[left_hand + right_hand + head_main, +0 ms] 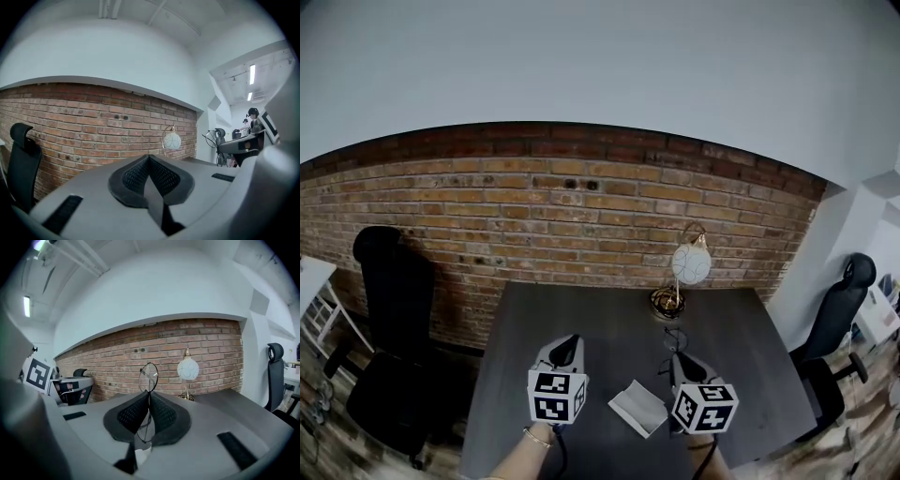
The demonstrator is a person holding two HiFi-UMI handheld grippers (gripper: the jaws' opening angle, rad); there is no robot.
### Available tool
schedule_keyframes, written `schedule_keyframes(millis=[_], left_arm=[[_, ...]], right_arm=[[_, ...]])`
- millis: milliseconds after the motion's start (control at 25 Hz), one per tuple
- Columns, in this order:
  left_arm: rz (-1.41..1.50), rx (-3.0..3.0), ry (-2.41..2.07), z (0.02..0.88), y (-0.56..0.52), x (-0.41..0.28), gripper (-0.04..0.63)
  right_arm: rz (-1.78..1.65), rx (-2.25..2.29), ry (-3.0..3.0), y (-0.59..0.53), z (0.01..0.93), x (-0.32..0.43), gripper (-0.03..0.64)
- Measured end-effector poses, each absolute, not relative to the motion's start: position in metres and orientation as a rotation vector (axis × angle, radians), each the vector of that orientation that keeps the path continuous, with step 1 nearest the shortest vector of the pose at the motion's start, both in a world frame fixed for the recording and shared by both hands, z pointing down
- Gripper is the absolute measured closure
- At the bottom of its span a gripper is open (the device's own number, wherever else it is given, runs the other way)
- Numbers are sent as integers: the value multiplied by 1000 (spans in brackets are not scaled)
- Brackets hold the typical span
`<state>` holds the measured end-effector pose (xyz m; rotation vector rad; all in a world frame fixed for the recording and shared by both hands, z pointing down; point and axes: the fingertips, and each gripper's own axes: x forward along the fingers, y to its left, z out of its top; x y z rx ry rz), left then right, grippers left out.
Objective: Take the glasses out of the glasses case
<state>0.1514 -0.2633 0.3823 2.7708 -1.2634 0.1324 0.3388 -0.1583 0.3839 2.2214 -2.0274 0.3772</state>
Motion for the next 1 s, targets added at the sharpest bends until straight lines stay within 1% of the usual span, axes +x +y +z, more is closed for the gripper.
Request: schedule_keyframes(millis=[440,1000], left_arm=[[61,2788,-1296,374,-261,151,578],[77,2806,-1241,379,-250,169,578]], right_arm=[[157,2517,-1876,-127,357,377,574],[189,2587,-1807,-101,361,395,574]])
